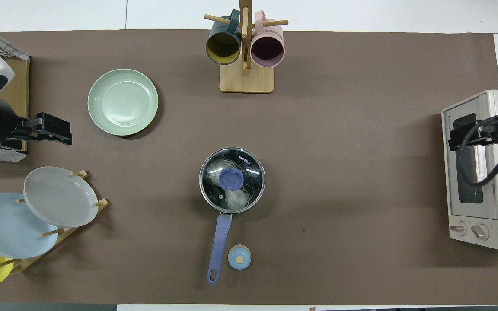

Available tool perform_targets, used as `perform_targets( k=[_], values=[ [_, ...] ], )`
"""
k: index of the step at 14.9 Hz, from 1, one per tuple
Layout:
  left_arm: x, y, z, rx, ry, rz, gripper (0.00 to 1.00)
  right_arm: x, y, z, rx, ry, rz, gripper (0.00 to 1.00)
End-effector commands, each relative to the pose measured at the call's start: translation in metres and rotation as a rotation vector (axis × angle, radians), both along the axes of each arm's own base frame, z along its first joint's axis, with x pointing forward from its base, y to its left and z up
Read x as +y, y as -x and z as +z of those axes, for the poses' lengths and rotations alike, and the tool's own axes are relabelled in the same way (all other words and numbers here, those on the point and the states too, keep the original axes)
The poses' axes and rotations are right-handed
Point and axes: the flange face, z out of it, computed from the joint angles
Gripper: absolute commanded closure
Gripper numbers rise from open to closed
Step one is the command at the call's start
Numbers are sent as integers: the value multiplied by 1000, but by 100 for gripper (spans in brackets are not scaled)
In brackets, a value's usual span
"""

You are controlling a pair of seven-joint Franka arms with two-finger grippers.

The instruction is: Transfer vermicelli from pot to plate

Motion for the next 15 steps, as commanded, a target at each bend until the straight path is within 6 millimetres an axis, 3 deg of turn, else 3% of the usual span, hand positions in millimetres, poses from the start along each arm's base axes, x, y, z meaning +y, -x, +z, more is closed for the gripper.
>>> perform_targets(
  k=[1,10,12,15],
  values=[
    [4,7,2,3,9,12,0,-1,2,3,-13,-10,14,0],
    [4,7,2,5,9,12,0,-4,3,2,-11,-12,10,0],
    [4,7,2,3,9,12,0,2,3,1,-7,-12,25,0],
    [4,8,3,2,9,12,0,33,3,3,-17,-14,80,0]
  ],
)
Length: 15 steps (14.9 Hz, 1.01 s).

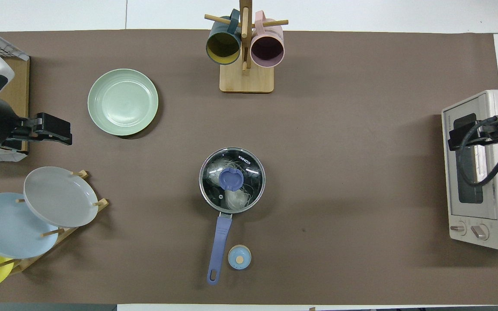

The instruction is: Transfer vermicelli from pot to plate

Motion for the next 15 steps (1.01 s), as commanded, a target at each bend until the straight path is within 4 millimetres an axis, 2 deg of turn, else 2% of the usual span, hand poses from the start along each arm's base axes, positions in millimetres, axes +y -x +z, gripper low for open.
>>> perform_targets(
  k=[1,4,6,9,11,13,15],
  values=[
    [4,7,2,3,9,12,0,23,2,4,-26,-11,59,0],
    [4,8,3,2,9,12,0,50,3,4,-35,-6,39,0],
    [4,7,2,5,9,12,0,95,4,-1,-41,-1,29,0],
    [4,7,2,5,9,12,0,165,-1,-20,-34,-52,-17,0],
    [4,7,2,5,9,12,0,221,-7,-35,-42,-60,-51,0],
    [4,7,2,5,9,12,0,275,-11,-59,-56,-62,-73,0],
    [3,8,1,8,8,11,0,325,-4,-86,-79,-81,-85,0]
  ],
)
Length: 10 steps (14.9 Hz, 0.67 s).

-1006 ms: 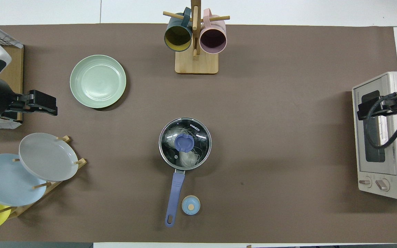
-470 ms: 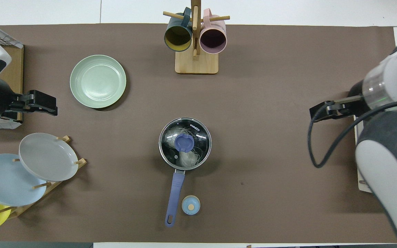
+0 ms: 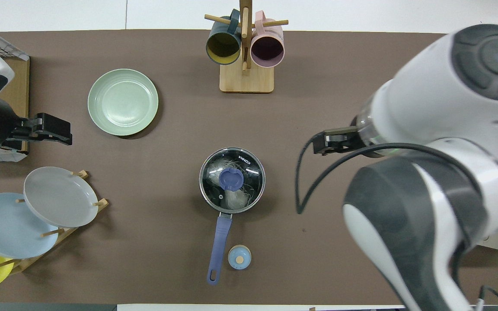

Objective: Transfer vermicelli from pot to plate
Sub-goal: 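Move the right gripper toward the glass lid on the saucepan, then grasp the glass lid knob with the right gripper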

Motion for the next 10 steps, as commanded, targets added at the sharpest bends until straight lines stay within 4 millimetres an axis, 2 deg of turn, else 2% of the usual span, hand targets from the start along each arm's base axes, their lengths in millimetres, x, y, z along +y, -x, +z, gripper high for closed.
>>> perform_targets(
  k=[1,2,4,6,8,10],
  values=[
    [3,8,2,6,9,11,0,62,4,-36,-14,-30,-47,0],
    [3,8,2,6,9,12,0,86,16,-45,-19,-31,-48,0],
    [3,7,2,5,9,12,0,113,26,-66,-12,-12,-48,0],
    [3,8,3,2,9,14,0,121,25,-83,-14,-16,-74,0],
    [3,7,3,0,10,14,0,140,39,-101,-11,-15,-74,0],
    [4,7,2,-1,10,16,0,137,44,-113,6,2,-74,0]
  ],
)
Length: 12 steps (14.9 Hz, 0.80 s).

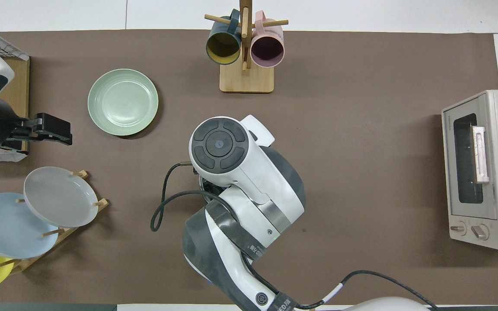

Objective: Transfer vermicelli from pot to plate
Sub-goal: 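Grasp the glass lid knob with the right gripper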

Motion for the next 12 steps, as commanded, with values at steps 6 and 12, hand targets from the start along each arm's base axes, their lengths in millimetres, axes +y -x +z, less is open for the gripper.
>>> perform_targets(
  k=[6,12],
  values=[
    [6,6,2,-2,7,22,0,-9,17,-30,-15,-16,-13,0],
    [10,5,3,-9,8,29,0,-10,20,-35,-11,-14,-1,15]
  ],
)
